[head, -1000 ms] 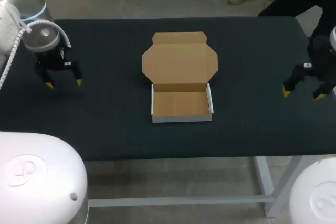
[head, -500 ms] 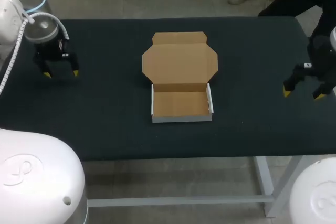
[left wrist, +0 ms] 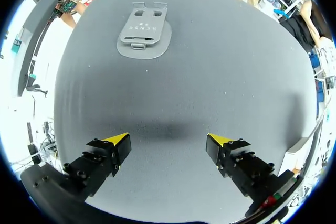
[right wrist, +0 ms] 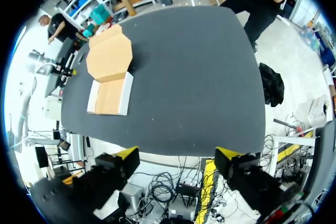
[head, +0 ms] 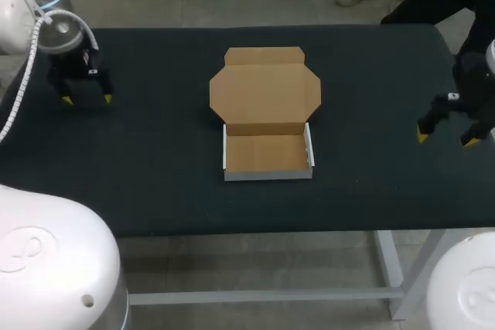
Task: Assemble the packaging by folding the flat box into shape, placing the metal phone stand inside, and closing the box properly
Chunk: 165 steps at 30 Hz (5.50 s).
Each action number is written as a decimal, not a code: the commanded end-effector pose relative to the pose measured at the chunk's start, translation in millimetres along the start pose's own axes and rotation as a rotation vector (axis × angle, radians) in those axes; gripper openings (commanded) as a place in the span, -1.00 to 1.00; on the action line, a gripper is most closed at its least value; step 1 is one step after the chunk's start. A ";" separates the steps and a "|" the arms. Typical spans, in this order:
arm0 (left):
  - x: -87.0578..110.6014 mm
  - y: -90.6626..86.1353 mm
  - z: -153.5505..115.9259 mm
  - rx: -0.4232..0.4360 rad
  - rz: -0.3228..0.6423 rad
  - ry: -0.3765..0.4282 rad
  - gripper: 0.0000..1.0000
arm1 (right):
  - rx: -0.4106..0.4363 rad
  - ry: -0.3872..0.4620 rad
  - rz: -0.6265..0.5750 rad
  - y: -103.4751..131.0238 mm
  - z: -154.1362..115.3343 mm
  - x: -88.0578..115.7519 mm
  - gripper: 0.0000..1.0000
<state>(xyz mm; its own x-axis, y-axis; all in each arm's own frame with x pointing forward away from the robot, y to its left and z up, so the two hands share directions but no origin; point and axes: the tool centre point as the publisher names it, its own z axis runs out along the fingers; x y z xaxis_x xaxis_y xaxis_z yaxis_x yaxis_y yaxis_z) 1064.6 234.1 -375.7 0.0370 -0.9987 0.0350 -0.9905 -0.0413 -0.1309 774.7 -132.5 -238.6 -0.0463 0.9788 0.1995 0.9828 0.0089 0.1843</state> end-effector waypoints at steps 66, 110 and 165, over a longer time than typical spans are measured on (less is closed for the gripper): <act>-46.1 -73.3 33.4 -0.047 0.079 0.007 1.00 | 0.004 -0.003 0.001 0.0 -1.3 0.3 1.00; -49.6 -96.8 31.5 -0.038 0.126 -0.004 1.00 | 0.004 -0.003 0.001 0.0 -1.3 0.3 1.00; -48.9 -100.5 31.0 -0.033 0.179 -0.001 1.00 | 0.004 -0.003 0.001 0.0 -1.3 0.3 1.00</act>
<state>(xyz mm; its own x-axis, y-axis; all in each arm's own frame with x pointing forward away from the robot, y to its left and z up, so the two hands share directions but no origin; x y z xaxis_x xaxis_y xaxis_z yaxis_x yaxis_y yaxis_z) 1163.3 286.7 -394.9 -0.1395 -0.9901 0.0143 -0.9845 0.1371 -0.1096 775.1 -132.3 -239.4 -0.0457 0.9792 0.1979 0.9829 0.0087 0.1841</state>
